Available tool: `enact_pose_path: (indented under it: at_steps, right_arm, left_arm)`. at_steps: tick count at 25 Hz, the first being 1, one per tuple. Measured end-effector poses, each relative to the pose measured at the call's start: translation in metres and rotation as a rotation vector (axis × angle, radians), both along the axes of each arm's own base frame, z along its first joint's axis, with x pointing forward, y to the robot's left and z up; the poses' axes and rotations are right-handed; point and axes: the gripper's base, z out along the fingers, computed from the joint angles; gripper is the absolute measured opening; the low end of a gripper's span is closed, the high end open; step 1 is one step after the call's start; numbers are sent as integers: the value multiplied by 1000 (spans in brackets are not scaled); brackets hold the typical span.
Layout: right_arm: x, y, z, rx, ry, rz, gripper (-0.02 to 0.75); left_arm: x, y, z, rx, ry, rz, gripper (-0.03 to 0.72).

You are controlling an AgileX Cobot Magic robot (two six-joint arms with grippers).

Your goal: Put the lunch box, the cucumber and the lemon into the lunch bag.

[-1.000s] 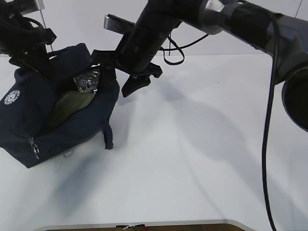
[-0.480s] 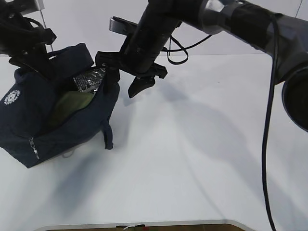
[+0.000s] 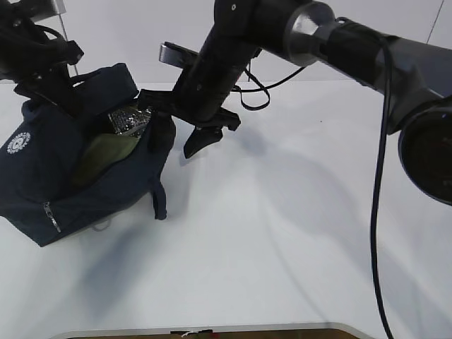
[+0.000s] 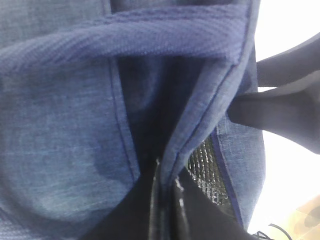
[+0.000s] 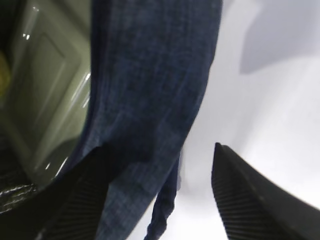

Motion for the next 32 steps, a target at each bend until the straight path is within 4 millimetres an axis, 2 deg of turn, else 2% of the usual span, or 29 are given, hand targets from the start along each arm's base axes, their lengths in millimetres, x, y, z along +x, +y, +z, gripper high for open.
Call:
enact_pose_path:
  at_steps: [7,24,27,32]
  right_arm:
    - [1,3,-12,13,30,-3,513]
    - [1,6,-11,47,45,-9,502]
    - [1,6,-11,47,45,-9,419]
    - [1,6,-11,46,46,-8,179]
  left_arm:
    - [0,0,0,-2,0,0,-15]
    - [0,0,0,-2,0,0,-15]
    - [0,0,0,-2,0,0,-15]
    - [0,0,0,-2,0,0,-15]
